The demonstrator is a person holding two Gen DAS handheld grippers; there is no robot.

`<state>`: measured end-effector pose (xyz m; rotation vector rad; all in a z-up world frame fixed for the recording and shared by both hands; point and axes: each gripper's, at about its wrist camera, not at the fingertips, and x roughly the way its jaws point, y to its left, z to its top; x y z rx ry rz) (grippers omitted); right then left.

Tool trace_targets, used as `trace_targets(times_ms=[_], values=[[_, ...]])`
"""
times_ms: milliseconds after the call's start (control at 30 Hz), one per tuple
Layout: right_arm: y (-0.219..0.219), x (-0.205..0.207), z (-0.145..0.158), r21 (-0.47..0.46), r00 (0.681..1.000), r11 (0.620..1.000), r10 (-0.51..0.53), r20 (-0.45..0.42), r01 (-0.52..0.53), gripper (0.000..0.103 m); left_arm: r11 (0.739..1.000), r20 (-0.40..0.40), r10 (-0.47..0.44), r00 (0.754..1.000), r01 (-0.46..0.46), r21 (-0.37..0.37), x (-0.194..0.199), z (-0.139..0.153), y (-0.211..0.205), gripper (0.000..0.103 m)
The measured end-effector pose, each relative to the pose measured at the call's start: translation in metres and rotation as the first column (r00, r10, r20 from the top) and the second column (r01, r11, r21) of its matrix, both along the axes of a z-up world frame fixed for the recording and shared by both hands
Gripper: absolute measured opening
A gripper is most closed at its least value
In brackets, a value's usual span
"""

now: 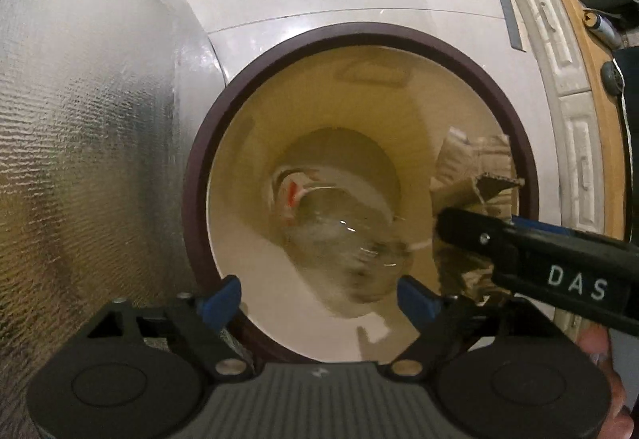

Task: Collect trash
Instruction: 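Open the left tool dropping the bottle while the right tool drops the cardboard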

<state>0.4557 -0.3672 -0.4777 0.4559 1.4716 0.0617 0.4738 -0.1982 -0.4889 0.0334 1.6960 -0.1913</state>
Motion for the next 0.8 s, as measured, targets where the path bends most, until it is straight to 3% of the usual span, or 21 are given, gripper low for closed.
trace_targets(times_ms=[200,433,800], values=[[-0.003,-0.001,0.009,0.015,1.000,1.000,0.024,-0.007,-0.024,0.075,1.000,-0.007,-0.002,1.000,0.002,0.023,0.000,0.001,0.000,0.091],[-0.006,-0.005,0.008,0.024,0.999,0.999,0.028,-0.029,-0.028,0.098,0.999,-0.007,0.005,1.000,-0.004,0.044,-0.009,0.008,0.005,0.099],[-0.012,-0.016,0.029,-0.020,0.998,0.997,0.068,-0.020,-0.068,0.101,0.998,0.022,0.024,0.999,-0.025,0.054,-0.023,0.030,0.016,0.103]])
